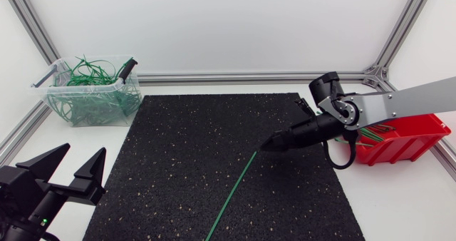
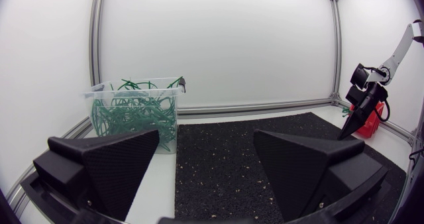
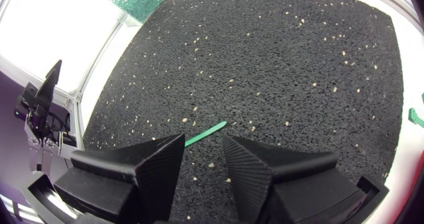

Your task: Take a green cable tie from the red box, thread the tail through the head to close it, then place it in the transparent bin on the left.

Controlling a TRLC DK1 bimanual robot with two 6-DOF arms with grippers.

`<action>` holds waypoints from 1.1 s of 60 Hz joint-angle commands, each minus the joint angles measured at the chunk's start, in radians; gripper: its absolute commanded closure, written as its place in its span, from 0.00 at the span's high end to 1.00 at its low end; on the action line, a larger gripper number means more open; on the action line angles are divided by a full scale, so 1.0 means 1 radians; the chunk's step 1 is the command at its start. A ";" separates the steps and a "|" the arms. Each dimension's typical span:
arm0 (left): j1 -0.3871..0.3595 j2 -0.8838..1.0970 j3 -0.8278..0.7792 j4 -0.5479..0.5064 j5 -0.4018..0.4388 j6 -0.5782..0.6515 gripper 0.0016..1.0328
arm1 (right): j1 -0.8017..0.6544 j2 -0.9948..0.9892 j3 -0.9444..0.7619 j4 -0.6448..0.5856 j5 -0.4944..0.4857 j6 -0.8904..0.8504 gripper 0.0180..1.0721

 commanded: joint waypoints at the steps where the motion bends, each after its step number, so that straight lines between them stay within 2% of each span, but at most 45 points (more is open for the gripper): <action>1: -0.010 0.015 -0.038 -0.029 0.002 -0.022 0.96 | 0.007 -0.069 0.014 -0.012 0.049 -0.097 0.58; 5: -0.010 0.015 -0.038 -0.029 0.002 -0.022 0.96 | 0.029 -0.115 0.024 -0.027 0.083 -0.146 0.64; 10: -0.009 0.015 -0.038 -0.029 0.002 -0.022 0.96 | 0.057 -0.143 0.080 -0.131 0.104 -0.261 0.69; 13: -0.009 0.015 -0.038 -0.029 0.002 -0.022 0.96 | 0.080 -0.163 0.103 -0.161 0.150 -0.307 0.72; 16: -0.009 0.015 -0.038 -0.029 0.002 -0.022 0.96 | 0.124 -0.175 0.144 -0.234 0.224 -0.379 0.82; 18: -0.009 0.015 -0.038 -0.029 0.002 -0.022 0.96 | 0.144 -0.176 0.161 -0.262 0.244 -0.415 0.84; 28: -0.005 0.015 -0.038 -0.029 0.002 -0.020 0.96 | 0.311 -0.169 0.241 -0.401 0.391 -0.583 0.84; 37: 0.004 0.015 -0.038 -0.029 0.002 -0.022 0.96 | 0.408 -0.084 0.317 -0.555 0.425 -0.731 0.84; 40: 0.004 0.016 -0.038 -0.029 0.002 -0.022 0.96 | 0.428 -0.072 0.324 -0.567 0.436 -0.777 0.84; 49: 0.004 0.018 -0.038 -0.029 0.002 -0.020 0.96 | 0.526 -0.049 0.297 -0.567 0.551 -0.912 0.84; 66: 0.016 0.021 -0.038 -0.029 0.002 -0.020 0.96 | 0.664 0.017 0.348 -0.627 0.635 -1.059 0.84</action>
